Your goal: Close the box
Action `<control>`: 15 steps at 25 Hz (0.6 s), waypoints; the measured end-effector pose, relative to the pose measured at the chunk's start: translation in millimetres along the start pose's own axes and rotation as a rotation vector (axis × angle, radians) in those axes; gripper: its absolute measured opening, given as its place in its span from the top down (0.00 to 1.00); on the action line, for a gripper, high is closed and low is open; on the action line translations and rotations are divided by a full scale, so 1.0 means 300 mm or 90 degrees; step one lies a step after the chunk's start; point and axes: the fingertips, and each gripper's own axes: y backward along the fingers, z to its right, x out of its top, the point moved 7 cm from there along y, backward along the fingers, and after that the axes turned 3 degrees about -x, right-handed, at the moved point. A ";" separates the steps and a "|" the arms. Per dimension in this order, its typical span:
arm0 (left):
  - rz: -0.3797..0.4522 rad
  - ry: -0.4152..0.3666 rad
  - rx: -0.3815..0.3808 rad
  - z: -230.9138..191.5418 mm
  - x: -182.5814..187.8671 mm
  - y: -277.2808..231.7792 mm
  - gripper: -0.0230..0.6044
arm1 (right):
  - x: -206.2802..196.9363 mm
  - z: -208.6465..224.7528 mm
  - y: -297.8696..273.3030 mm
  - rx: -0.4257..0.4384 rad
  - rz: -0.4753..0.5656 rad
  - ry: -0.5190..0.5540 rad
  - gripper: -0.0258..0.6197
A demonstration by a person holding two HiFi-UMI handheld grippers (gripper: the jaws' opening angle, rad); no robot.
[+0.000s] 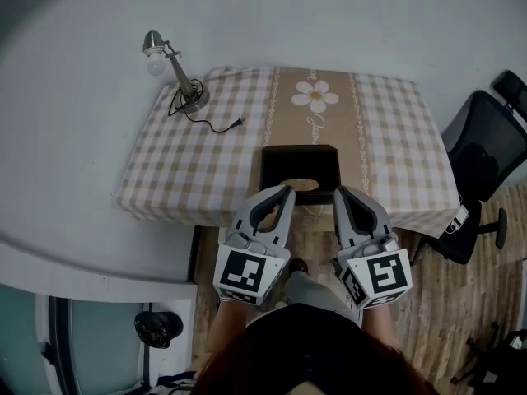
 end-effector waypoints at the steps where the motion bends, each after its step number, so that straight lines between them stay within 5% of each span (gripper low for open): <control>1: -0.002 -0.001 0.001 -0.008 -0.003 -0.008 0.92 | -0.003 0.006 -0.009 0.000 -0.001 -0.001 0.93; 15: -0.019 0.001 0.018 -0.115 -0.024 -0.118 0.92 | -0.022 0.093 -0.145 0.007 -0.014 -0.001 0.93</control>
